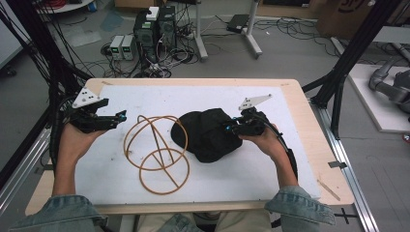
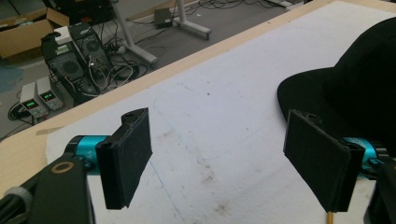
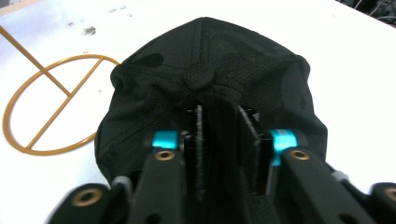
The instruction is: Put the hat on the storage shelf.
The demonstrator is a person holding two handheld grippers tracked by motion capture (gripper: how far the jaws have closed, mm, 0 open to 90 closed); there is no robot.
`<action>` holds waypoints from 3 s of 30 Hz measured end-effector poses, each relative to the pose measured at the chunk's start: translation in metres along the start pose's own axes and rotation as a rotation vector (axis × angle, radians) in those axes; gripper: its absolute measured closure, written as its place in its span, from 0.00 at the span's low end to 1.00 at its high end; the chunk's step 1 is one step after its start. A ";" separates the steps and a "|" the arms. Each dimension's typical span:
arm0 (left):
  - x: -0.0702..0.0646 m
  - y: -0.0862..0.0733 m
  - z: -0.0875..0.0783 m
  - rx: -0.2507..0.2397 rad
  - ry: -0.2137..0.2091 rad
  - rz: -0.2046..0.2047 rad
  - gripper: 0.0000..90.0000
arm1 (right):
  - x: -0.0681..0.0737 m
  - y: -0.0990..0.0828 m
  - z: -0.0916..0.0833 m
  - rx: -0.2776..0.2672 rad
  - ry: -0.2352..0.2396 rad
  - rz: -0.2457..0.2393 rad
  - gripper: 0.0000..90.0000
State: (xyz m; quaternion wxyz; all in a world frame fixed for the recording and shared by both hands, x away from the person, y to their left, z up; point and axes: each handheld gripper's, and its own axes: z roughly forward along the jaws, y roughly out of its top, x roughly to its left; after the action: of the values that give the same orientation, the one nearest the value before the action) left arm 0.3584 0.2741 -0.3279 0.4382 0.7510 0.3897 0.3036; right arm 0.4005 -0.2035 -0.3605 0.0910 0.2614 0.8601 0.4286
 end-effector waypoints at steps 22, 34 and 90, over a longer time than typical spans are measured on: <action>0.000 -0.001 0.001 0.006 -0.006 -0.005 0.26 | 0.001 0.005 -0.014 -0.093 -0.024 0.026 0.98; 0.000 -0.001 0.001 0.005 -0.006 -0.005 0.26 | 0.000 0.007 -0.022 -0.159 -0.024 0.050 0.99; 0.002 -0.002 0.000 -0.003 -0.012 -0.023 0.26 | -0.004 0.057 -0.054 -0.614 0.068 0.381 0.99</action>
State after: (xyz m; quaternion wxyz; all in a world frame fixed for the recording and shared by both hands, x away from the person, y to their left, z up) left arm 0.3585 0.2767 -0.3291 0.4451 0.7477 0.3950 0.2947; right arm 0.4045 -0.2148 -0.2832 0.0549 0.3629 0.6296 0.6848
